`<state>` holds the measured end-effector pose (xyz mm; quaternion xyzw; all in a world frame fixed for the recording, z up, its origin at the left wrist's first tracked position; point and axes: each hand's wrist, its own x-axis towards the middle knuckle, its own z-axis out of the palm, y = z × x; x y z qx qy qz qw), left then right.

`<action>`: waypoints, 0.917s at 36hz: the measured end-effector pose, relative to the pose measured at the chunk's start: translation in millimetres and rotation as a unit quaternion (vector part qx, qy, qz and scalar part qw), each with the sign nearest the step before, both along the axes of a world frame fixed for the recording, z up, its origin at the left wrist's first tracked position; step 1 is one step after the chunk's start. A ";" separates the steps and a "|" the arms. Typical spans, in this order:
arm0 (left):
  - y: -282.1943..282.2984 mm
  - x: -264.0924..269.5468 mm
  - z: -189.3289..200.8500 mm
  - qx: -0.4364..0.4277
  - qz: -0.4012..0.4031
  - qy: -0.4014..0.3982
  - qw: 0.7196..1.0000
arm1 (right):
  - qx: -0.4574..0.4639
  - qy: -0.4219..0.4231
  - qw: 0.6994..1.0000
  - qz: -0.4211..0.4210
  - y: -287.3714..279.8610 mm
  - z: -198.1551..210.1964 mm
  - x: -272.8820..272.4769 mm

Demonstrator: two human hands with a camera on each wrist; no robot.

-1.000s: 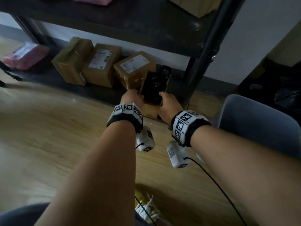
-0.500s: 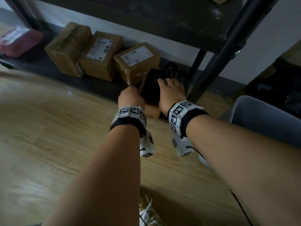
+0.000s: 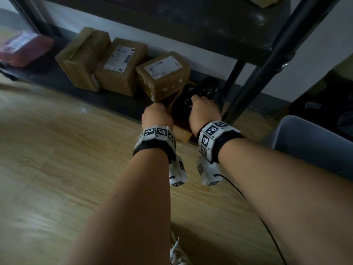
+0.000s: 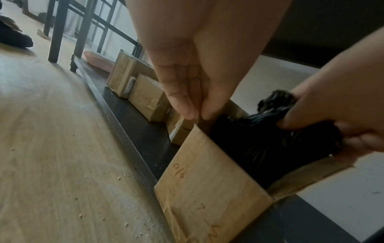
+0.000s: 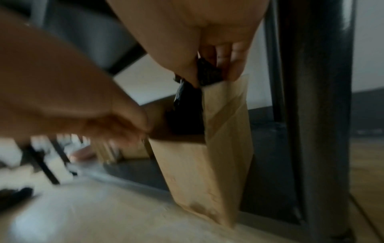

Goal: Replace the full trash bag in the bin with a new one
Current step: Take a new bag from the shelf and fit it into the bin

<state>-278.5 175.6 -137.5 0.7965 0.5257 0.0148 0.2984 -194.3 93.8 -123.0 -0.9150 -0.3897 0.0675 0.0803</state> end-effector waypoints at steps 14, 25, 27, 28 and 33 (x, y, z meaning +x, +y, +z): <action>1.7 -7.5 0.7 0.015 0.056 -0.003 0.998 | 0.245 0.105 0.962 -0.060 -27.6 26.5 -18.7; -3.8 -8.7 23.2 -0.015 -0.017 0.093 0.995 | 0.248 0.111 0.962 -0.029 -51.5 36.8 -21.1; -6.8 -15.4 33.9 -0.006 -0.007 0.082 0.997 | 0.253 0.116 0.960 -0.017 -55.0 44.2 -22.1; -9.0 -18.8 39.4 0.002 0.003 0.074 0.997 | 0.255 0.116 0.960 -0.012 -57.1 48.0 -22.8; -25.3 -31.3 70.6 -0.006 0.093 -0.048 0.994 | 0.256 0.122 0.959 0.001 -76.7 69.1 -27.4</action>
